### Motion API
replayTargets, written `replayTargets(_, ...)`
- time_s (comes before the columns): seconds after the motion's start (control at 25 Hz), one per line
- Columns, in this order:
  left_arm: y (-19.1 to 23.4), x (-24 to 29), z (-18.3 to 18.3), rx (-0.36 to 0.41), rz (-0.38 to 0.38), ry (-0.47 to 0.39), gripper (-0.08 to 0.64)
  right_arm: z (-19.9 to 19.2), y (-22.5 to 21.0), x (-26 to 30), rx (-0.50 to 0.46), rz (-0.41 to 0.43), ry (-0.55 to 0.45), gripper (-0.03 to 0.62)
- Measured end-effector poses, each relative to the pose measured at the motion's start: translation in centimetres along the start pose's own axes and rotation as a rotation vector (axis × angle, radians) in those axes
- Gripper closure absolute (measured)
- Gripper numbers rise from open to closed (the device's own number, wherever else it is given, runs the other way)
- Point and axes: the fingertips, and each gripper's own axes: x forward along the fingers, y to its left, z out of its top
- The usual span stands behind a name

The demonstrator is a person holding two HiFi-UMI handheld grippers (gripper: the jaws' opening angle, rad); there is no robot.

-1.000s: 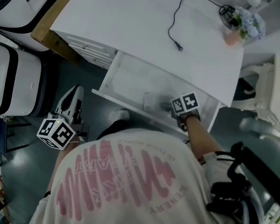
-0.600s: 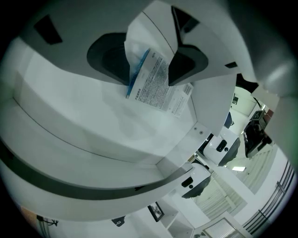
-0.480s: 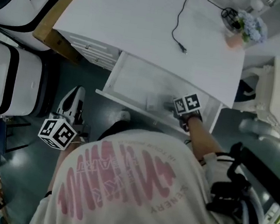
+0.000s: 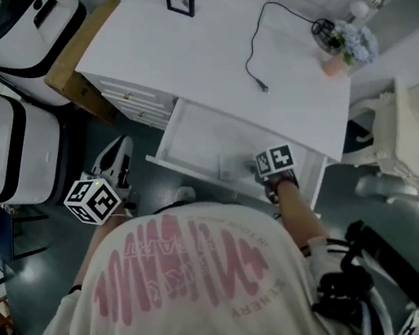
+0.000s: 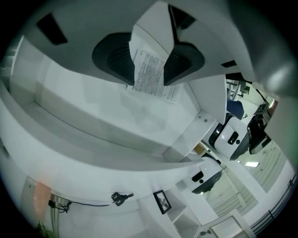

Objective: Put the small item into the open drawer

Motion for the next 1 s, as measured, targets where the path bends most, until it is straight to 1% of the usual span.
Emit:
replayTargets(0.08,-0.2,1.3,0.5,0.01,-0.038,0.012,0.531,0.6,0.2,-0.8,0.053,-0.019,-0.045,0.395)
replayTargets(0.16,-0.7,2.7,1.2,0.03,-0.09,0.02,0.531,1.1,0.4,-1.8,0.13,-0.03,-0.102,0.424)
replayTargets(0.32,-2.0,5.2,2.2,0.062,-0.185,0.038,0.531,2.2,0.9,-4.4,0.286,-0.018,-0.245,0.451)
replayTargets(0.4,-2.5,6.2,2.3,0.074,-0.216,0.058,0.531,2.9,1.1,-5.9,0.33,-0.022,-0.314,0.464)
replayTargets(0.48,-2.8,7.2,2.1,0.086,-0.239,0.082,0.531,4.0,1.6,-7.7,0.347,-0.031,-0.398,0.477)
replayTargets(0.64,-3.8,8.8,2.2,0.118,-0.296,0.109,0.531,6.8,2.9,-12.2,0.361,-0.065,-0.605,0.5)
replayTargets(0.8,-5.2,9.8,2.6,0.15,-0.339,0.113,0.531,8.0,3.2,-17.4,0.37,-0.155,-0.779,0.526)
replayTargets(0.92,-6.2,10.2,2.8,0.158,-0.374,0.112,0.531,8.5,3.4,-20.9,0.384,-0.184,-0.907,0.546)
replayTargets(1.0,-7.1,10.2,2.8,0.161,-0.401,0.108,0.531,8.5,3.7,-22.6,0.398,-0.193,-0.962,0.551)
